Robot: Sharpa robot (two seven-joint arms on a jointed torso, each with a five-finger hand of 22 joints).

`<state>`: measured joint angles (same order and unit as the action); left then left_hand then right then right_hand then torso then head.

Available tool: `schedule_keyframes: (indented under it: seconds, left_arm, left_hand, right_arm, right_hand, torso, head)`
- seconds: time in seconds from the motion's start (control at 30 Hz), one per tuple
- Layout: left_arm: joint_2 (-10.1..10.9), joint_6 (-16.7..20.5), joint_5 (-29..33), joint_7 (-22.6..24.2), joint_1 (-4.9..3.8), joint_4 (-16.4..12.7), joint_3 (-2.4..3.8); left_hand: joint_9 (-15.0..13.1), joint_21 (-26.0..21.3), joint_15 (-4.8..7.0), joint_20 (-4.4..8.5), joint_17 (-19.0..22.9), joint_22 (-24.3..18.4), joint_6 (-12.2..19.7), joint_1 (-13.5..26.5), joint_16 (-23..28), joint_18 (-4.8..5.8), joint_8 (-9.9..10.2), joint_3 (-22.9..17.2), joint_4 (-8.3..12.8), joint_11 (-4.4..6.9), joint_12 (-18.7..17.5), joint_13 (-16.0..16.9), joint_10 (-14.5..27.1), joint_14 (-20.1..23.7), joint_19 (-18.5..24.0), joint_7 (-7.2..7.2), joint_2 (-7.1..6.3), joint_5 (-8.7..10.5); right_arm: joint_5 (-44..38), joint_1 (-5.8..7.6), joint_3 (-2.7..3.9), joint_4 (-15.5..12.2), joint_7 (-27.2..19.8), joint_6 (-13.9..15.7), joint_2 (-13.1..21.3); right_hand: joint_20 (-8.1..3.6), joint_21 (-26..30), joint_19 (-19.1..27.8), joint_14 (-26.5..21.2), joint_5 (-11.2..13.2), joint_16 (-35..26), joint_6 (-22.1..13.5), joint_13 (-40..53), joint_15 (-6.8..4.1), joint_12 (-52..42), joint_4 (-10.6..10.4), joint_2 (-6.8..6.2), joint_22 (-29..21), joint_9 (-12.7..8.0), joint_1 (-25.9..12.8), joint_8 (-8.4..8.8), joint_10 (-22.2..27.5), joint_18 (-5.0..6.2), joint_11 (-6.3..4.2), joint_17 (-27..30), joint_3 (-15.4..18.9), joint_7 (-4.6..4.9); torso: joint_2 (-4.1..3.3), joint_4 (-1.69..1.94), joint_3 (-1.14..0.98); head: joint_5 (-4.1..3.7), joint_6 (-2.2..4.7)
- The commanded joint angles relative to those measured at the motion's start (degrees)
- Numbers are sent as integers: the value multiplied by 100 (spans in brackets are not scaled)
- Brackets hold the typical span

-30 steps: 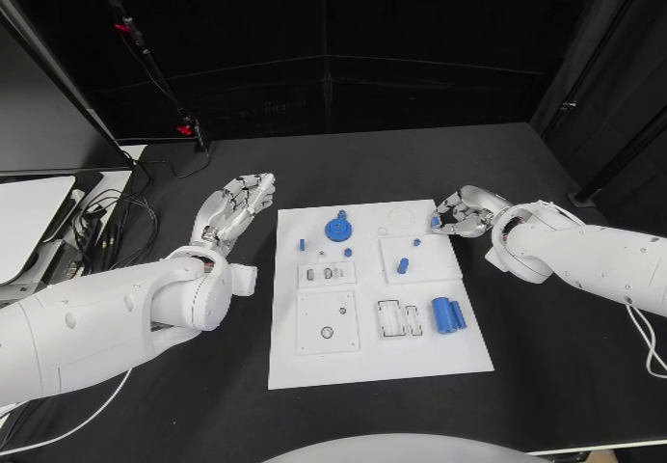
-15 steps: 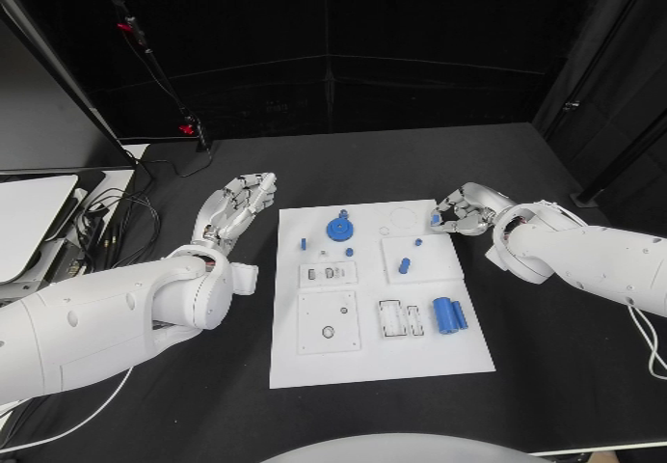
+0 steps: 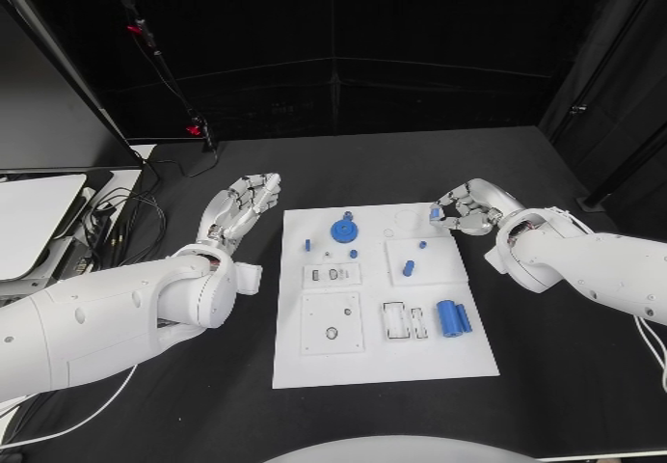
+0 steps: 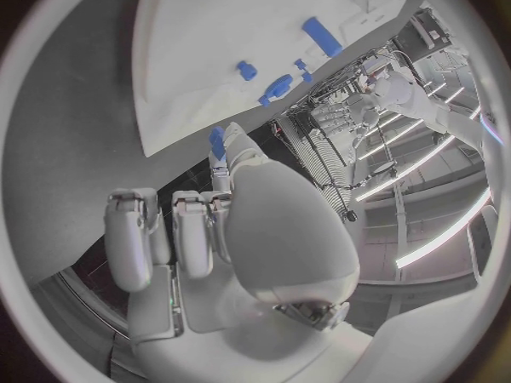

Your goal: Assemble the parts on the task board

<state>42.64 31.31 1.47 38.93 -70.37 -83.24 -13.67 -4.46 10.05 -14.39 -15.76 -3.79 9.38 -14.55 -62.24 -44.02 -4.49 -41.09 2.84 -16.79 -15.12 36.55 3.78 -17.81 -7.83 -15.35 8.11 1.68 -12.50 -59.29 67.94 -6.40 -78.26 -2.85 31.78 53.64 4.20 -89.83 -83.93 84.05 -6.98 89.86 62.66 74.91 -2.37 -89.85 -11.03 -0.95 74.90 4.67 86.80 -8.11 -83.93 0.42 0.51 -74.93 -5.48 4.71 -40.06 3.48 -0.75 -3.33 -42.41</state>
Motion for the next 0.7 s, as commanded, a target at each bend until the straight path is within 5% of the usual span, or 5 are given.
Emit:
schedule_keyframes:
  seconds: [0.03, 0.37, 0.7]
  left_arm:
    - [-14, -39, -38, 1503, -8, 7, 5]
    - [-51, -27, -37, 1495, -8, 18, 5]
    - [-62, -15, -37, 1492, -8, 15, 5]
  left_hand:
    - [8, 36, -37, -38, 8, 7, -47, -4, -20, -92, -26, 32, 4, -14, 29, -7, -22, -17, -17, 895, 52, -38]
    - [10, 36, -38, -39, 8, 6, -47, -5, -20, -92, -27, 35, 3, -15, 30, -7, -22, -18, -16, 895, 53, -38]
    - [10, 37, -38, -39, 8, 7, -48, -6, -20, -92, -27, 36, 3, -15, 30, -7, -22, -18, -17, 895, 54, -38]
  right_arm:
    - [347, 38, 11, -295, -34, 90, 5]
    - [63, 59, 13, -883, 197, -46, -234]
    - [-690, 58, 13, -1190, 1029, -283, -685]
  right_hand:
    - [19, -17, -607, 595, -28, 14, 68, 1509, 49, -15, 27, 69, 1510, 11, -11, -2, -607, -42, 48, -1507, -10, -14]
    - [26, -17, -607, 595, -37, 14, 104, 1509, 58, -15, 25, 76, 1510, 11, -18, -2, -607, -42, 61, -1507, -1, 2]
    - [37, -17, -607, 595, -80, 14, 137, 1509, 69, -15, 60, 83, 1510, 7, 21, 10, -607, -42, 69, -1507, -8, 3]
  torso:
    - [-3, -5, 1]
    - [-7, 9, 0]
    - [-13, -8, -1]
  head:
    - [75, -27]
    - [183, -53]
    - [370, -150]
